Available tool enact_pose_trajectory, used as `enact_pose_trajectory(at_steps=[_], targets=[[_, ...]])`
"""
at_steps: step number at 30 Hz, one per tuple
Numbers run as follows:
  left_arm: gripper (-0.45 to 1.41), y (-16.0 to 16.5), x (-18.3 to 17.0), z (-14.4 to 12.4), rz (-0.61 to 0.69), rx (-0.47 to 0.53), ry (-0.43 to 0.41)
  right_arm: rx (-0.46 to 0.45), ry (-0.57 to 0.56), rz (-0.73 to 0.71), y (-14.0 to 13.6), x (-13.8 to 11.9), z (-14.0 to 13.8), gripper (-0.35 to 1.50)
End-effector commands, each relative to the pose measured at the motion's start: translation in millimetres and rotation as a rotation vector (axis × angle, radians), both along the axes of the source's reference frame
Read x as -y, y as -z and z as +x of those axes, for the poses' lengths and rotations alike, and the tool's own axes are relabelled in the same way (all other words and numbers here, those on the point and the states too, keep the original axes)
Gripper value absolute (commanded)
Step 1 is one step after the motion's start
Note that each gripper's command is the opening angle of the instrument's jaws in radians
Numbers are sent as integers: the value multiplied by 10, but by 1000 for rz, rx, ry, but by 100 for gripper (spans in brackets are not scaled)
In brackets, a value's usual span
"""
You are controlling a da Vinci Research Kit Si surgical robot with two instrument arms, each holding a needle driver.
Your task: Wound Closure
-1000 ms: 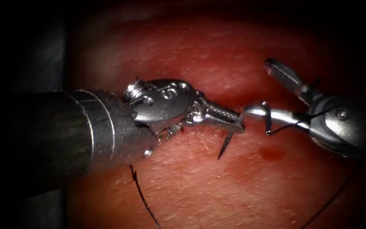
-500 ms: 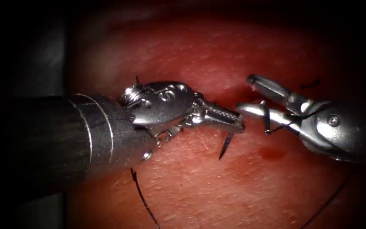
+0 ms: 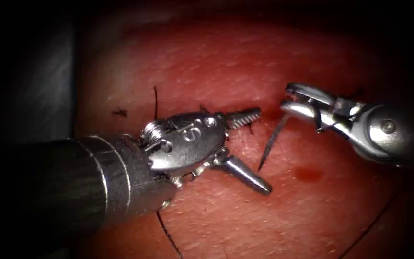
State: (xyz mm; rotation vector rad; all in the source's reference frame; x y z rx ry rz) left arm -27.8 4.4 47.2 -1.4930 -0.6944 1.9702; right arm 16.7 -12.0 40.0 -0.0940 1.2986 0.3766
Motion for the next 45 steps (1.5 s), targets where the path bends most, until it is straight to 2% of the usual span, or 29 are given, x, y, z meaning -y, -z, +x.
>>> enact_pose_trajectory(at_steps=[1,5,7,8,10,13,15,17,18,21,26,33,45], targets=[[140,-6,1,-6,-3,2,-3,2,13,0,-6,4,4,-35],[140,-6,2,-7,-28,1,-4,14,65,-21,-15,-6,-8,-35],[126,-7,6,-7,-47,-25,11,22,98,-42,-23,-14,-16,-35],[121,-9,10,-10,-124,-62,18,32,122,-64,-34,-24,-25,-35],[111,-12,15,-13,-161,-81,20,33,143,-84,-45,-34,-34,-35],[46,-19,24,-16,-217,-105,18,25,165,-112,-57,-44,-40,-35],[11,-24,28,-20,-243,-123,22,21,193,-143,-64,-49,-41,-35],[-6,-30,31,-25,-268,-139,25,21,229,-178,-68,-53,-39,-35],[-21,-34,32,-29,-276,-149,30,20,242,-199,-69,-54,-37,-35],[-37,-46,33,-40,-315,-191,34,3,278,-249,-74,-61,-31,-35],[-35,-69,33,-46,-350,-279,31,-27,341,-308,-79,-62,-17,-35],[-25,-92,27,-42,-358,-331,53,-61,374,-410,-76,-55,1,-35],[-18,-111,32,-39,-355,-377,45,-53,396,-448,-93,-44,1,-35]])
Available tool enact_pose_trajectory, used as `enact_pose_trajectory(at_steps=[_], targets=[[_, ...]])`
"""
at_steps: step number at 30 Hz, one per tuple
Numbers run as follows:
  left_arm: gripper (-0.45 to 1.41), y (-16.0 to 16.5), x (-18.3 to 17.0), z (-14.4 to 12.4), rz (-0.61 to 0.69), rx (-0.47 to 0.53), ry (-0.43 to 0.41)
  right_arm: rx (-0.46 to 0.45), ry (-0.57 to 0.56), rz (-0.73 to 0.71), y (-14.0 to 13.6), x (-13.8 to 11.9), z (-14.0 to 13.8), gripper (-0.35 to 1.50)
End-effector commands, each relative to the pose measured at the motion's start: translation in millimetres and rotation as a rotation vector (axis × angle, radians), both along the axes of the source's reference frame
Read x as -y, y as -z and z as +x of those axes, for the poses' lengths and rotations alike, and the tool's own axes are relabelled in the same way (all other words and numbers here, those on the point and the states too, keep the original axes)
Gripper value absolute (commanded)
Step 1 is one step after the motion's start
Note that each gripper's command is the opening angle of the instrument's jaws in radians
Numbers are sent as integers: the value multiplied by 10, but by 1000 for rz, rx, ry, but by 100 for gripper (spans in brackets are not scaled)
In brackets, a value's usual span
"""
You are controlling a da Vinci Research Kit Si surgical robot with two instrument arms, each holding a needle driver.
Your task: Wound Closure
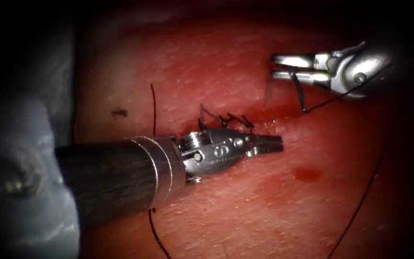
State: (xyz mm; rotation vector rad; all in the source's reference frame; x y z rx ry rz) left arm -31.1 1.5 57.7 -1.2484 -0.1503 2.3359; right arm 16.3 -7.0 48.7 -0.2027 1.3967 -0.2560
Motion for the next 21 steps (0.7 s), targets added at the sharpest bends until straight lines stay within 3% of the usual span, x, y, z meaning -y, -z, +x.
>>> enact_pose_trajectory(at_steps=[1,21], targets=[[-18,-7,3,-7,3,0,-9,-3,2,2,-5,6,5,-35],[-11,-3,8,-6,11,4,-22,10,-3,-44,-21,13,5,-35]])
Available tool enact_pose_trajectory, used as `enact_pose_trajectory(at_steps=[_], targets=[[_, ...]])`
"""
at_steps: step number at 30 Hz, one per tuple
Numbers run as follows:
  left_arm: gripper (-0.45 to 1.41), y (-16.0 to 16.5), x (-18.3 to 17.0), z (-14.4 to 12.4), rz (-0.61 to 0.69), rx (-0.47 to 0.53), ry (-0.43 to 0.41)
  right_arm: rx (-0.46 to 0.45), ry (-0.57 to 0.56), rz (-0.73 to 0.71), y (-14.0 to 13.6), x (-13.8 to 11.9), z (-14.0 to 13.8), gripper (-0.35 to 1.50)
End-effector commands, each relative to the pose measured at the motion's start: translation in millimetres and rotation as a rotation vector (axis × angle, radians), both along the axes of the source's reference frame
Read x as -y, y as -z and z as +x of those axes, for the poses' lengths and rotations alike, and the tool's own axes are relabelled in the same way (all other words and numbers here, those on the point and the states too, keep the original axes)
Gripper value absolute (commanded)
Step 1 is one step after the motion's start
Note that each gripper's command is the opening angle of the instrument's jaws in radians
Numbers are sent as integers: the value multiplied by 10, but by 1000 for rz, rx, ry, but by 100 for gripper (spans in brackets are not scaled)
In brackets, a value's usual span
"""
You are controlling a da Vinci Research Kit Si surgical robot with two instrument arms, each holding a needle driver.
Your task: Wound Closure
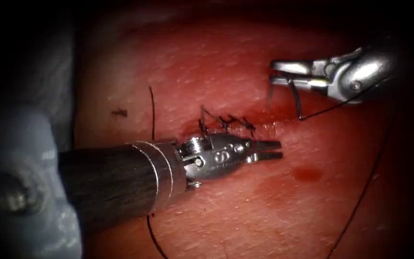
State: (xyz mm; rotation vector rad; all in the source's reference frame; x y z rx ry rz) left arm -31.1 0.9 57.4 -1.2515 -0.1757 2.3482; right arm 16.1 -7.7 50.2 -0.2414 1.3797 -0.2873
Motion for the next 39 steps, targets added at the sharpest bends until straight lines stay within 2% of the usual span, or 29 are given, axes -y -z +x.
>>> enact_pose_trajectory(at_steps=[1,39], targets=[[-11,-6,2,-6,1,1,-1,-1,0,2,-7,6,6,-35],[-21,-9,4,-7,2,-1,-6,6,-10,-21,-2,7,15,-35]])
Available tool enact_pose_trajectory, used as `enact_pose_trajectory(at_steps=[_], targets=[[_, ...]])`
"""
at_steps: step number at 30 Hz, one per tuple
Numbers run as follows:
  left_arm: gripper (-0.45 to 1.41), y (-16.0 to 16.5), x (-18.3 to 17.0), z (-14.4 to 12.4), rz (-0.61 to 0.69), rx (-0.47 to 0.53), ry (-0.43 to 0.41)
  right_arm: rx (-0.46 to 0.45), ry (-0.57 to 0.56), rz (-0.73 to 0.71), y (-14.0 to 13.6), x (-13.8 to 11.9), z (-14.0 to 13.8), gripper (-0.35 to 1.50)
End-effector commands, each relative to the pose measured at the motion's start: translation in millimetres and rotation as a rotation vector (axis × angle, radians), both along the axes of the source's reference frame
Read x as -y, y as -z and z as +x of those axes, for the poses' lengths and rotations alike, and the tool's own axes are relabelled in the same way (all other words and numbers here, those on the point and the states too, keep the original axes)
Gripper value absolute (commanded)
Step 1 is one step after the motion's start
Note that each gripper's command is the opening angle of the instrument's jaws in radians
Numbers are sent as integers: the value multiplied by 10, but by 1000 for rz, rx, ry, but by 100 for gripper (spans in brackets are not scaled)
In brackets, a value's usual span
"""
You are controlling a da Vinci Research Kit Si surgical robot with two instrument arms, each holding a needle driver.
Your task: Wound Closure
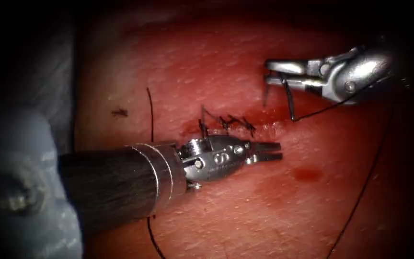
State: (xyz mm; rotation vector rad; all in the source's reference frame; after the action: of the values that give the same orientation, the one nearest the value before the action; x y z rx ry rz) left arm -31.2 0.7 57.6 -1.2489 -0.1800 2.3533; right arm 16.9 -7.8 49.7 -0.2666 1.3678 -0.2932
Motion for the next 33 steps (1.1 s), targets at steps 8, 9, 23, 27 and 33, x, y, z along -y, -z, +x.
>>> enact_pose_trajectory(at_steps=[8,9,23,27,33], targets=[[-21,-6,2,-5,1,2,-2,6,4,-2,-12,9,8,-35],[-21,-6,2,-4,1,2,-2,6,4,-3,-13,9,8,-35],[-21,-2,0,2,5,6,-6,8,28,-34,-38,34,-2,-35],[-21,-2,0,3,5,6,-7,4,33,-57,-44,52,-6,-35],[-23,-2,1,5,5,8,-9,-5,35,-76,-53,70,-3,-35]])
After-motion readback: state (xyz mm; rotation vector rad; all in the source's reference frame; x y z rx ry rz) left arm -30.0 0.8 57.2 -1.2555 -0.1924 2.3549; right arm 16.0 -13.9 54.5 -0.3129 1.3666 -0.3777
